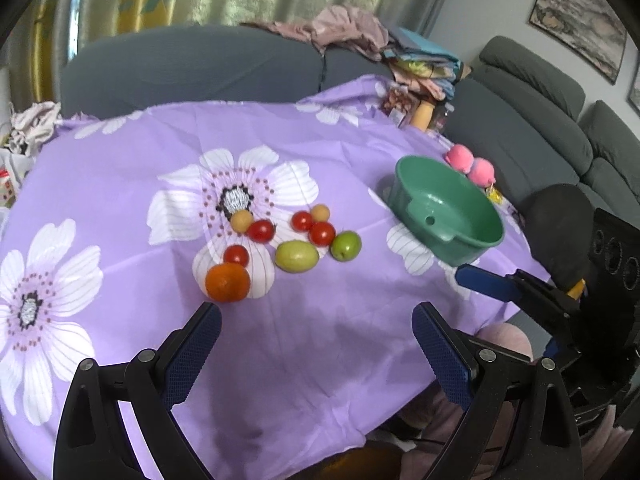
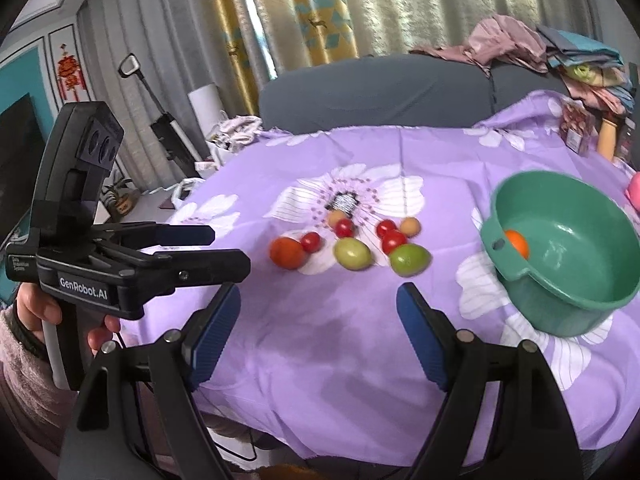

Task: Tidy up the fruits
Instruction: 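Withdraw the right gripper from the bowl back toward the fruits, then grasp the green-yellow fruit with the right gripper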

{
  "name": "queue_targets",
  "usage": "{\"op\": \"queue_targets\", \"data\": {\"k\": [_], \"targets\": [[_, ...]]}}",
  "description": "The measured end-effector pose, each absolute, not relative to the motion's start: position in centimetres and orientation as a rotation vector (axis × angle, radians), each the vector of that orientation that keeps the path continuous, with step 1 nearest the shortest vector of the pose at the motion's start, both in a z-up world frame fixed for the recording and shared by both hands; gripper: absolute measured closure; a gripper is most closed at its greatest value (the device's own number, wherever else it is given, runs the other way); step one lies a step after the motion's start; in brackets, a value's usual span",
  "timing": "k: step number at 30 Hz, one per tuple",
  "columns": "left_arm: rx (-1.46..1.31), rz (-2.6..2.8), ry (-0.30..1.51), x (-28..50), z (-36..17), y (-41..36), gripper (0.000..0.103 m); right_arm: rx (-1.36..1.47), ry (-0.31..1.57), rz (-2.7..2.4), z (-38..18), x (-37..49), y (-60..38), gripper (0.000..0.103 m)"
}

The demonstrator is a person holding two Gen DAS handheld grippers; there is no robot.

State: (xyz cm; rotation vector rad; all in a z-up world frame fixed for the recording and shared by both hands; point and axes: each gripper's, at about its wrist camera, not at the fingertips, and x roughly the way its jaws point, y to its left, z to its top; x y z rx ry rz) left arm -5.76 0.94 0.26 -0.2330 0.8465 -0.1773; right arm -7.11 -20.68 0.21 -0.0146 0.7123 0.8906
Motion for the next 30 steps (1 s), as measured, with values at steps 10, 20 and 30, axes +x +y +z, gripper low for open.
{"op": "queue_targets", "data": {"k": [10, 20, 30], "targets": [[-0.206, -0.132, 0.867, -5.4, 0.8, 0.6, 0.007, 0.017, 0.73, 0.909, -0.7, -6.4, -20.5, 0.022], [-0.209, -0.137, 0.906, -3.3, -0.6, 0.6, 0.007, 0.028, 0.773, 0.87, -2.3, -4.2, -20.7, 0.022], [-0.184, -0.085, 0.955, -2.5, -2.6, 2.2, 0.007, -0.025, 0.845, 0.881, -4.5, -2.3, -19.2, 0.022]]}}
